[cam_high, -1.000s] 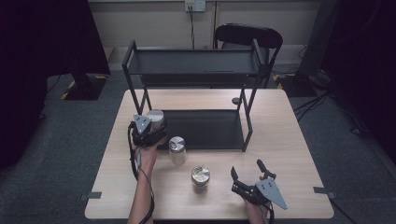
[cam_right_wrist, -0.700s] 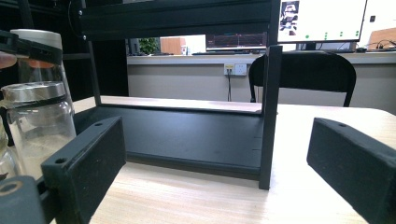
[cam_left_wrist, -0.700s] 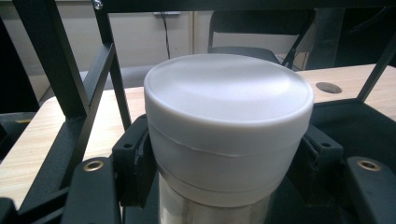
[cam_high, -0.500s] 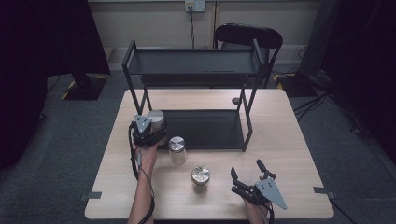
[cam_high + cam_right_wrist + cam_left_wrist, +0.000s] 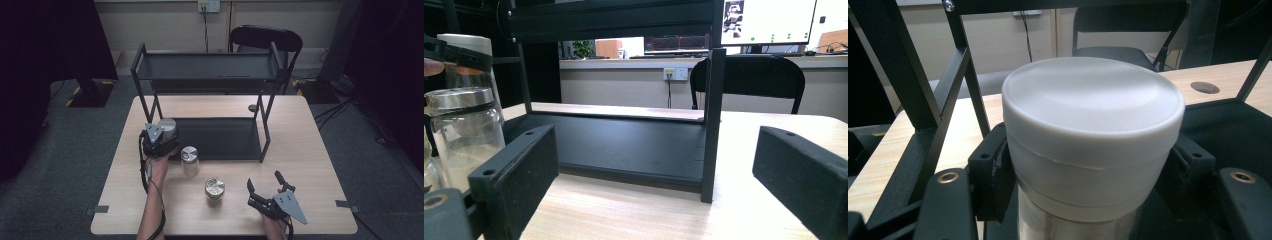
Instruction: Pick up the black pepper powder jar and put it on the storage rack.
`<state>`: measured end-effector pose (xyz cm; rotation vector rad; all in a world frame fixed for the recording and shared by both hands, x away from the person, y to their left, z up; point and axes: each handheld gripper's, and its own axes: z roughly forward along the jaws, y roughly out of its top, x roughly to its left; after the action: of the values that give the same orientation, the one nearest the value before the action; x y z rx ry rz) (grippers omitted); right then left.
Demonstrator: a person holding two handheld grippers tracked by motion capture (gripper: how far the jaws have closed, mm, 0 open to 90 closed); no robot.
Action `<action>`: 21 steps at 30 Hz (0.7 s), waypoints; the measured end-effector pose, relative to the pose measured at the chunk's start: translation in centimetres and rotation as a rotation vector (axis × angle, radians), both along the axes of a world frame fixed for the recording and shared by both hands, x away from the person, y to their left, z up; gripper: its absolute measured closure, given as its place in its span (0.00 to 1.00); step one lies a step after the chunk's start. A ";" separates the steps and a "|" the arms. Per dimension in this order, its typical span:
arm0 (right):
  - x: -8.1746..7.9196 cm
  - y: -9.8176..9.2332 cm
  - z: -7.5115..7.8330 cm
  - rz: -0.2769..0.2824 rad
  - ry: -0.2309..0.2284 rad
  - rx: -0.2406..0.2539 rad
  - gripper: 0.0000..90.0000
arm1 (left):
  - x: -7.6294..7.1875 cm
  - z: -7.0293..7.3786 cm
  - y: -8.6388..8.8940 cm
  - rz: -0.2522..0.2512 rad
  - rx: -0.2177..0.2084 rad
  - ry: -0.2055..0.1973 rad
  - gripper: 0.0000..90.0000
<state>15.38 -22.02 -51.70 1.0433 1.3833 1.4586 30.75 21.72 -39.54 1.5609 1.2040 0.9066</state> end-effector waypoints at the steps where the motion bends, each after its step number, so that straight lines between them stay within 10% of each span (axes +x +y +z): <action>1: 0.0 0.0 0.0 0.000 0.000 0.000 0.04 | 0.0 0.0 0.0 0.000 0.000 0.000 0.38; 21: 0.0 0.0 0.0 0.000 0.001 0.000 0.04 | -0.3 -0.1 -0.7 0.005 0.025 -0.001 0.38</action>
<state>15.39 -22.01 -51.69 1.0447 1.3836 1.4582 30.49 20.97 -39.63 1.5777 1.2008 0.9294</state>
